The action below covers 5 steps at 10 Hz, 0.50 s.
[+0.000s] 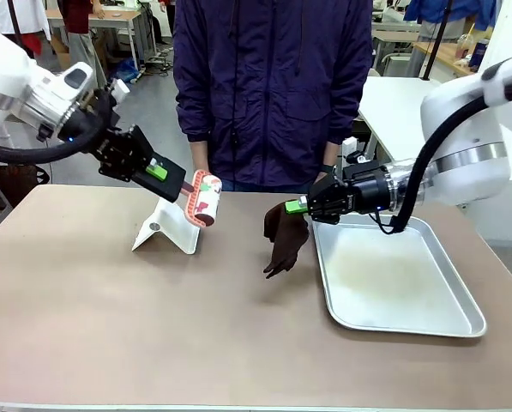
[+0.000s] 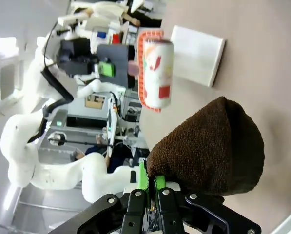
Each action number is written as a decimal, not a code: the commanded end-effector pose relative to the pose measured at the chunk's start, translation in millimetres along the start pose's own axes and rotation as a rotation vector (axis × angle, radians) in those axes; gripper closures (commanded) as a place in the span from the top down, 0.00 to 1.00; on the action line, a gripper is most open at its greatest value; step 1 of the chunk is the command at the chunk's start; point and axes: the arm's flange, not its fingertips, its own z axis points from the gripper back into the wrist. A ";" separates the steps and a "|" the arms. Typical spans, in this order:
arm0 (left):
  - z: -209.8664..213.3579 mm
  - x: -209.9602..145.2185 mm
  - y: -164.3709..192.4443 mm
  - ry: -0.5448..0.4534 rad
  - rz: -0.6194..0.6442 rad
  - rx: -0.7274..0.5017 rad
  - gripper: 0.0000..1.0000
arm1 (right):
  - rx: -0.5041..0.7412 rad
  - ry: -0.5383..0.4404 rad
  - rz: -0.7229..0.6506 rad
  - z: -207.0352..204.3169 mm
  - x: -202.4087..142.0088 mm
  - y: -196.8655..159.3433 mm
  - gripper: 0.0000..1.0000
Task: Clean the surface of the table.
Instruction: Return the Lint Roller and towel to their original positions.
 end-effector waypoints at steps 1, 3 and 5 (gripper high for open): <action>10.1 0.1 -4.6 -0.024 0.001 -0.014 0.22 | 0.041 -0.067 -0.019 2.9 5.2 -1.0 0.06; 10.1 0.1 -4.6 -0.024 0.001 -0.014 0.22 | 0.000 0.000 0.000 0.0 0.0 0.0 0.06; 10.1 0.1 -4.6 -0.024 0.001 -0.014 0.22 | 0.006 -0.016 -0.020 1.7 2.9 -8.4 0.06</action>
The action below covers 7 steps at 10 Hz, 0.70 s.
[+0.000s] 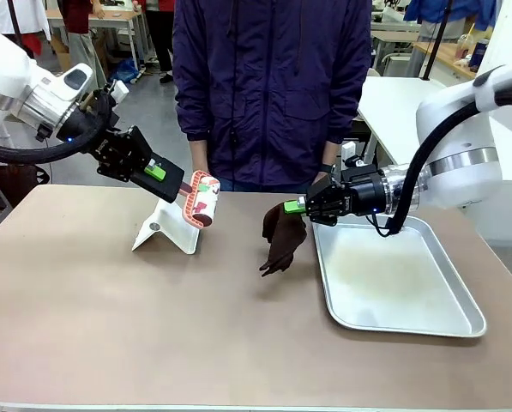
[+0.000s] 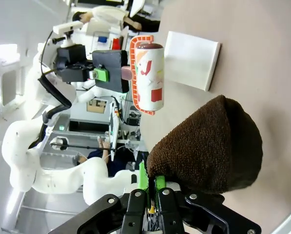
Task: Clean the surface of the table.
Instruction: Return the Lint Roller and towel to their original positions.
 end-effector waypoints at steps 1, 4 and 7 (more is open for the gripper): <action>-1.3 0.0 0.8 0.003 0.002 0.000 0.22 | -0.077 -0.002 0.053 -2.0 3.3 0.0 0.06; -13.3 -7.3 14.9 0.052 0.033 0.113 0.22 | -0.207 0.003 0.018 -33.1 30.4 -27.4 0.06; -25.4 1.7 27.4 0.078 0.050 0.180 0.22 | -0.342 -0.026 -0.010 -45.8 39.2 -32.7 0.06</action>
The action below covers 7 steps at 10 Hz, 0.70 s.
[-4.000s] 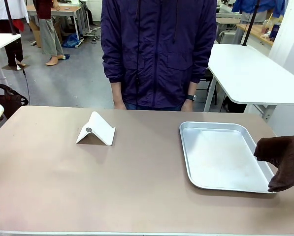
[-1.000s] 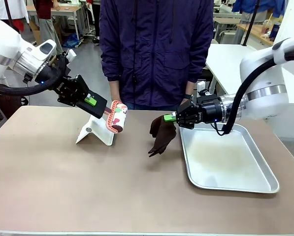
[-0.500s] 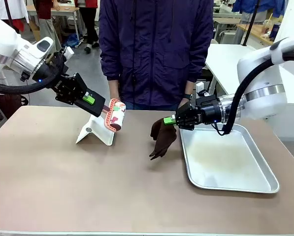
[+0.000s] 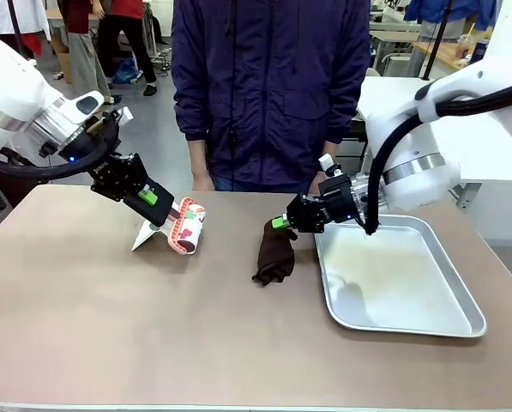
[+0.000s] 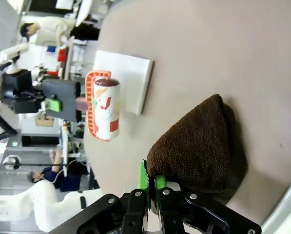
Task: Clean the surface of the table.
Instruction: Return the Lint Roller and towel to their original positions.
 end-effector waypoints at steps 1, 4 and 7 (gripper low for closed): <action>-4.6 13.7 -1.2 0.001 0.049 0.042 0.22 | -0.079 0.028 -0.022 -8.5 7.5 10.4 0.06; -11.7 26.7 -3.5 -0.021 0.129 0.082 0.22 | -0.072 0.052 -0.031 -16.0 6.1 6.6 0.06; -14.6 34.8 -7.8 -0.023 0.152 0.131 0.22 | -0.046 0.055 -0.045 -17.0 2.2 0.1 0.06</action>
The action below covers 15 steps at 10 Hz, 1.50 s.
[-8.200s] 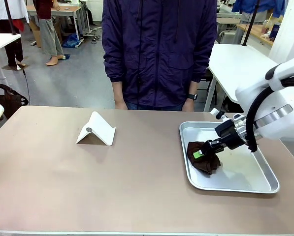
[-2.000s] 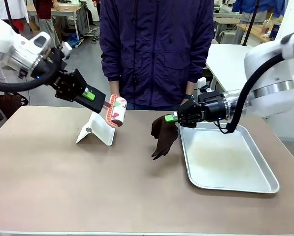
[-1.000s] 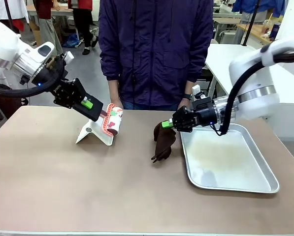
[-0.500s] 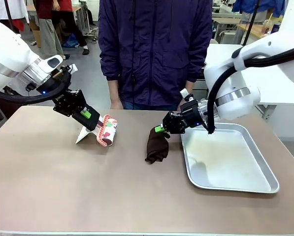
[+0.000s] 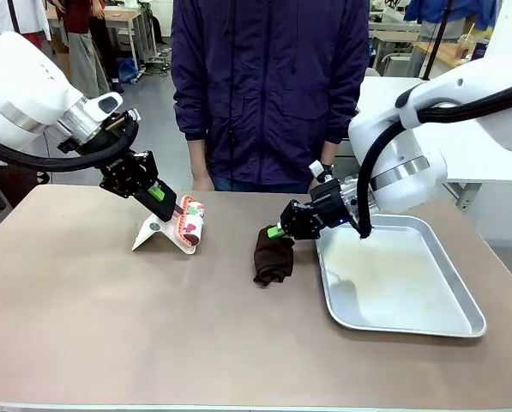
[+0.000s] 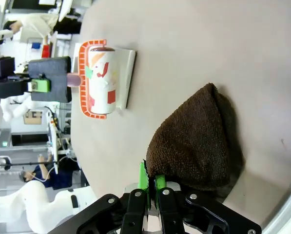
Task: Clean the surface of the table.
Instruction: Return the Lint Roller and towel to their original positions.
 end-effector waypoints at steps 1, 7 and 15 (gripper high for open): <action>-3.1 7.0 -5.6 0.022 0.018 0.063 0.22 | 0.018 0.004 -0.024 -1.0 4.5 1.4 0.06; -20.5 12.3 -2.2 0.090 0.027 0.101 0.22 | 0.053 -0.012 -0.055 -0.7 5.5 -9.8 0.06; -0.2 14.2 7.3 0.036 0.065 0.082 1.00 | 0.057 -0.003 -0.038 3.7 4.0 -7.1 1.00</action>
